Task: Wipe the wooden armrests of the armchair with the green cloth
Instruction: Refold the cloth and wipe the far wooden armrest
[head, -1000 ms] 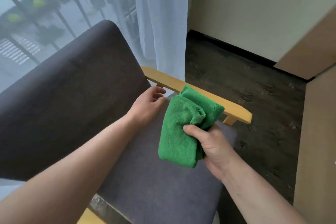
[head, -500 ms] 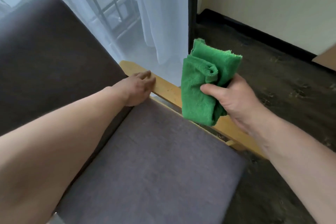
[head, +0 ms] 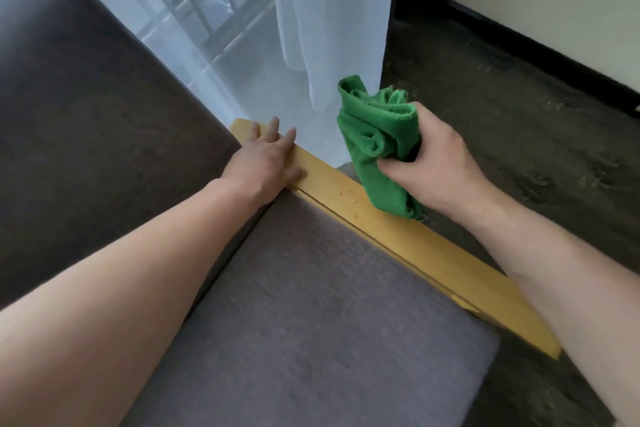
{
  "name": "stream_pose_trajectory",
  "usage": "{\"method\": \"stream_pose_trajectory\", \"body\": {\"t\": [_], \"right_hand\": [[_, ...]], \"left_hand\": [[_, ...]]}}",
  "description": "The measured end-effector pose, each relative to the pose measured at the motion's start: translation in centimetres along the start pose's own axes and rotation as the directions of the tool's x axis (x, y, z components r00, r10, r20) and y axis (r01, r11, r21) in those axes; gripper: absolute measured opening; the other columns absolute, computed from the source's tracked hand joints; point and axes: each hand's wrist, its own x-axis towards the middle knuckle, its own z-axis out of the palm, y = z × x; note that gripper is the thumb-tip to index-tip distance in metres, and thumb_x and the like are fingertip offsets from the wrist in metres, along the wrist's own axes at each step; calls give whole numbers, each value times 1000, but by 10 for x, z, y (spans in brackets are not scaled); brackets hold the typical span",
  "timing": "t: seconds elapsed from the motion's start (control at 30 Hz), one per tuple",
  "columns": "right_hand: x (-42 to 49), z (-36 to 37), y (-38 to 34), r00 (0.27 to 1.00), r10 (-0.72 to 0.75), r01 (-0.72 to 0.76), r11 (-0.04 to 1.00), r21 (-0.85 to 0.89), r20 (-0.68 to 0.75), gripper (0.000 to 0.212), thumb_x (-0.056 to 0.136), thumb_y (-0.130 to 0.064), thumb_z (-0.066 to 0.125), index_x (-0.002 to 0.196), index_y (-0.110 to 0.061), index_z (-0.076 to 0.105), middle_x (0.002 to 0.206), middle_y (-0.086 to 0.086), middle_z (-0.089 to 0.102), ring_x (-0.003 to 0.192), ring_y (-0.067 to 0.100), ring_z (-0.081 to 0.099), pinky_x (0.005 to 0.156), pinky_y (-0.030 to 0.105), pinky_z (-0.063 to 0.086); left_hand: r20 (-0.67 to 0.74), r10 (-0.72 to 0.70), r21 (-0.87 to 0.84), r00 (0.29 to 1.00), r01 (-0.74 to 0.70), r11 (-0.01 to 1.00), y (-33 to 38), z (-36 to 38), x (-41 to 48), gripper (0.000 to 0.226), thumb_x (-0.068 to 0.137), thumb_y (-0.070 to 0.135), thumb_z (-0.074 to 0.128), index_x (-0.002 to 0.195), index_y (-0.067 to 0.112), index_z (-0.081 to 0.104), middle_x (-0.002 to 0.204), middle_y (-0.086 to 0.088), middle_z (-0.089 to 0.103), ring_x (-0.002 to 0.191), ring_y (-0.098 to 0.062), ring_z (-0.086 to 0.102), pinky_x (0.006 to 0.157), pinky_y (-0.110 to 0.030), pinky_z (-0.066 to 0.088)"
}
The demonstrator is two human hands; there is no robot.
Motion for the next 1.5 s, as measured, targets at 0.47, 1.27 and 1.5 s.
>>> {"method": "stream_pose_trajectory", "body": {"t": [0.47,1.27,1.5], "right_hand": [[7,56,11,817,-303,523,749,-408,491,51,79,-1,66,128,-15,68,150,0,58,142,30,48,111,44,42],[-19,31,41,946,267,-269,963,-15,186,13,86,-25,61,96,-16,62,85,-5,60,91,26,62,74,28,51],[-63,64,43,950,-265,309,709,-634,166,61,84,-13,50,146,-17,51,156,12,48,118,46,53,91,56,51]], "left_hand": [[128,-45,110,991,31,993,-3,0,11,82,102,35,52,164,28,-2,173,-1,-14,158,-39,-11,127,-52,12],[108,-41,140,993,26,990,4,-6,9,82,99,55,49,164,29,6,174,-4,-7,159,-39,-7,126,-56,10],[118,-44,154,992,25,988,5,-7,9,82,99,55,49,165,28,7,174,-6,-7,159,-40,-6,127,-55,10]]}}
